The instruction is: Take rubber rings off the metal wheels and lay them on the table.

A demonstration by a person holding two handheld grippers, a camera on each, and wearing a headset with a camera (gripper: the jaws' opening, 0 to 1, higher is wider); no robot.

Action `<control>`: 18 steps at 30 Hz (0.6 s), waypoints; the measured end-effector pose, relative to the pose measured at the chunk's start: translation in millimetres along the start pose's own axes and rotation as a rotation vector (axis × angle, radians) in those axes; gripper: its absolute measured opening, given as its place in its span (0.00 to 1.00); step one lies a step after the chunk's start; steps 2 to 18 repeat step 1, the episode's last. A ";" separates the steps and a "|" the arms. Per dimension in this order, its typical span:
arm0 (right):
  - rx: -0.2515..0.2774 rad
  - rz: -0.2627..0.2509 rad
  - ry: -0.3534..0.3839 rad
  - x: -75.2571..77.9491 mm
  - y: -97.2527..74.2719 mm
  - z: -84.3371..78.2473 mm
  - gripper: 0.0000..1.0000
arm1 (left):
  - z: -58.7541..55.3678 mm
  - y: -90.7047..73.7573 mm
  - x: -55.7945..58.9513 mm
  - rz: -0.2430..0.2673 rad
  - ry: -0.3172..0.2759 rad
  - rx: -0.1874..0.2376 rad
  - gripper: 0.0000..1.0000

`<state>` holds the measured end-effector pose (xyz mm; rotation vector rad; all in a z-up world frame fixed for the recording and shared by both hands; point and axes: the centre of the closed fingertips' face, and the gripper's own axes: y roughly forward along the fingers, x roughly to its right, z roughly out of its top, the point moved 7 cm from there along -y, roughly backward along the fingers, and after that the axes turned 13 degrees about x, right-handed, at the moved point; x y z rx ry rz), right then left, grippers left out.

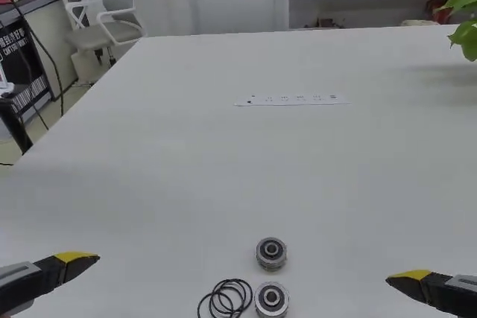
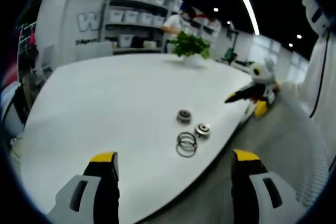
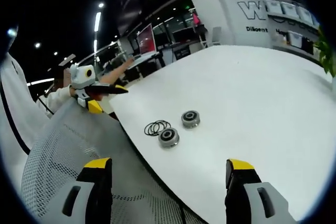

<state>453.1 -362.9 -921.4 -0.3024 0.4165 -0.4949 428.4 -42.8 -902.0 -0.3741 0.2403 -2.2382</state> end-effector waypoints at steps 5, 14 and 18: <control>-0.018 0.003 -0.037 0.0 0.4 -0.9 0.89 | -0.2 -0.3 -0.6 0.005 0.000 0.000 0.90; -0.018 0.003 -0.037 0.0 0.4 -0.9 0.89 | -0.2 -0.3 -0.6 0.005 0.000 0.000 0.90; -0.018 0.003 -0.037 0.0 0.4 -0.9 0.89 | -0.2 -0.3 -0.6 0.005 0.000 0.000 0.90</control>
